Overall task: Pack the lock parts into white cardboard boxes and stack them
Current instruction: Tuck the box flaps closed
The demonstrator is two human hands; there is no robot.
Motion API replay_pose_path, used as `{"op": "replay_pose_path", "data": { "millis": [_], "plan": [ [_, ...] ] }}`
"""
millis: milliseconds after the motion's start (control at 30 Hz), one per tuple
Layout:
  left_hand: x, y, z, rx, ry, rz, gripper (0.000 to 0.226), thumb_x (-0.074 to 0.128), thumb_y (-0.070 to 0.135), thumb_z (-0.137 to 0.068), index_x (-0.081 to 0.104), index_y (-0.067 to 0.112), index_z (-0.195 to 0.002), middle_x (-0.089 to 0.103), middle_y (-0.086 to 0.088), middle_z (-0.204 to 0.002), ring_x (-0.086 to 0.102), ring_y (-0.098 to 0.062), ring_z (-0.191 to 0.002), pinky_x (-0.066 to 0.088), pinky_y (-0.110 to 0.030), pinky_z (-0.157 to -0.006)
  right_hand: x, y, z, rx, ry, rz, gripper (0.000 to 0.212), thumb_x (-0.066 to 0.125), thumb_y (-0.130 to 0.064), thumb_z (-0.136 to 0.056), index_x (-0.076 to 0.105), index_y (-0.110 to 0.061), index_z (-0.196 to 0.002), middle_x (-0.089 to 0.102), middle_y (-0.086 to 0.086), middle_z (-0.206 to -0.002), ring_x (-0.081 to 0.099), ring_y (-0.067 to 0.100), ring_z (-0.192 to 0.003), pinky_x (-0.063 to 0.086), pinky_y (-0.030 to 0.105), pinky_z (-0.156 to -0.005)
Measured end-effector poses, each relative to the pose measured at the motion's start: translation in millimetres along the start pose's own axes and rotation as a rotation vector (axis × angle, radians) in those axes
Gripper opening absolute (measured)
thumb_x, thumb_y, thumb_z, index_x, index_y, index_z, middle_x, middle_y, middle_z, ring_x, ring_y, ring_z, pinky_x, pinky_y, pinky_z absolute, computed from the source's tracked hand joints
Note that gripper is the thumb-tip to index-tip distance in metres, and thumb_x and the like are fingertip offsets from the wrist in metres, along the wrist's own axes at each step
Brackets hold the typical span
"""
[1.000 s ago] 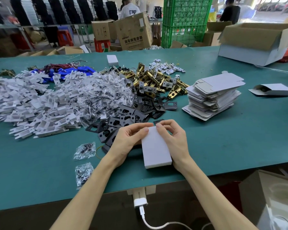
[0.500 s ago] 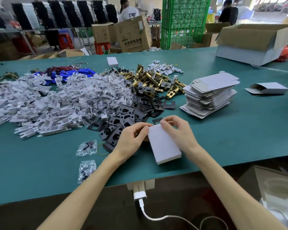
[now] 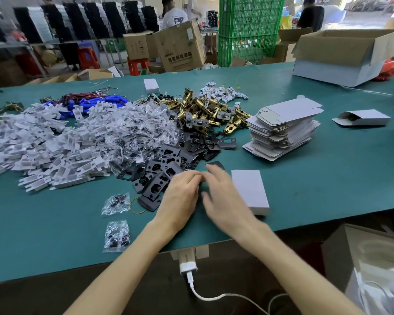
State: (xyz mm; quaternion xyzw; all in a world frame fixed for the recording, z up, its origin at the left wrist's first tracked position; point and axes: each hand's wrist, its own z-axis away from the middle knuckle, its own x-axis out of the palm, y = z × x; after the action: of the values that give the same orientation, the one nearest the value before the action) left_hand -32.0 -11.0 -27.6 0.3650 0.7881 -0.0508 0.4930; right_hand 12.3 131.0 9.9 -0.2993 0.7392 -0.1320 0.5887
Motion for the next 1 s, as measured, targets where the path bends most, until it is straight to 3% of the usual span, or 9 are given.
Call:
{"op": "replay_pose_path", "data": {
  "millis": [133,233,333,500,633,733,833,933,1000],
  "plan": [
    [2.3,-2.7,1.1,-0.074,0.036,-0.066,0.032,0.068,-0.005,-0.092,0.07,-0.002,-0.124,0.069,-0.015,-0.128,0.063,-0.031,-0.123,0.042,-0.043,-0.115,20.4,-0.3,5.9,0.128,-0.078,-0.194,0.064,0.041,0.001,-0.101,0.016,-0.003,-0.16,0.014,0.009,-0.169,0.01,0.016,-0.157,-0.005,0.003,-0.113],
    [3.6,-3.4,1.1,-0.135,0.025,-0.061,0.032,0.063,-0.007,-0.096,0.068,-0.003,-0.127,0.066,-0.015,-0.136,0.058,-0.033,-0.132,0.039,-0.044,-0.119,11.9,15.5,1.8,0.278,-0.022,-0.312,0.062,0.044,-0.002,-0.102,0.018,0.0,-0.158,0.027,0.013,-0.165,0.025,0.026,-0.153,0.016,0.029,-0.124],
    [3.9,-2.5,2.4,-0.164,0.009,-0.06,0.031,0.059,-0.005,-0.1,0.067,-0.004,-0.13,0.064,-0.016,-0.139,0.056,-0.032,-0.136,0.039,-0.043,-0.119,-4.8,42.3,3.5,0.356,0.028,-0.352,0.069,0.049,-0.01,-0.103,0.013,-0.009,-0.162,0.029,0.009,-0.165,0.029,0.023,-0.152,0.023,0.037,-0.124],
    [5.1,-2.6,1.7,-0.172,0.0,-0.068,0.033,0.059,-0.003,-0.101,0.065,-0.001,-0.134,0.064,-0.014,-0.14,0.054,-0.029,-0.139,0.036,-0.039,-0.122,-32.6,91.6,8.3,0.409,0.072,-0.437,0.073,0.057,-0.012,-0.101,0.018,-0.015,-0.162,0.029,0.0,-0.165,0.036,0.017,-0.148,0.028,0.025,-0.116],
    [5.8,-2.1,2.4,-0.178,-0.008,-0.075,0.033,0.059,-0.002,-0.102,0.065,0.0,-0.134,0.063,-0.013,-0.14,0.052,-0.027,-0.14,0.036,-0.04,-0.122,-52.2,120.5,4.1,0.372,0.094,-0.468,0.06,0.057,-0.002,-0.099,0.036,-0.005,-0.156,0.042,0.006,-0.158,0.044,0.015,-0.142,0.033,0.031,-0.12],
    [7.6,0.5,1.6,-0.188,-0.017,-0.092,0.034,0.056,0.0,-0.104,0.063,0.001,-0.138,0.061,-0.012,-0.143,0.049,-0.026,-0.142,0.033,-0.038,-0.124,-65.4,126.1,-2.2,0.308,0.114,-0.418,0.041,0.06,0.0,-0.098,0.058,-0.005,-0.138,0.065,0.004,-0.135,0.061,0.014,-0.127,0.043,0.029,-0.113],
    [7.4,2.9,1.2,-0.192,-0.026,-0.091,0.032,0.056,0.0,-0.104,0.063,0.0,-0.136,0.061,-0.012,-0.142,0.05,-0.027,-0.142,0.035,-0.038,-0.122,-74.0,108.8,-22.2,0.163,0.192,-0.289,0.03,0.063,-0.007,-0.098,0.067,-0.011,-0.127,0.071,-0.001,-0.12,0.067,0.006,-0.111,0.048,0.02,-0.104],
    [4.8,4.8,2.3,-0.2,-0.02,-0.085,0.03,0.059,-0.002,-0.102,0.067,-0.002,-0.131,0.065,-0.013,-0.138,0.054,-0.029,-0.138,0.04,-0.04,-0.12,-86.5,97.1,-62.8,0.05,0.418,0.054,0.027,0.061,-0.013,-0.099,0.064,-0.006,-0.125,0.064,0.01,-0.123,0.056,0.024,-0.117,0.045,0.032,-0.102],
    [4.4,5.5,2.4,-0.207,-0.016,-0.079,0.03,0.059,-0.003,-0.101,0.067,-0.002,-0.13,0.065,-0.013,-0.137,0.055,-0.029,-0.137,0.04,-0.041,-0.119,-100.6,98.4,-92.4,0.152,0.402,0.332,0.041,0.061,-0.025,-0.1,0.055,-0.003,-0.134,0.052,0.019,-0.137,0.043,0.035,-0.128,0.035,0.04,-0.11]
  ]
}}
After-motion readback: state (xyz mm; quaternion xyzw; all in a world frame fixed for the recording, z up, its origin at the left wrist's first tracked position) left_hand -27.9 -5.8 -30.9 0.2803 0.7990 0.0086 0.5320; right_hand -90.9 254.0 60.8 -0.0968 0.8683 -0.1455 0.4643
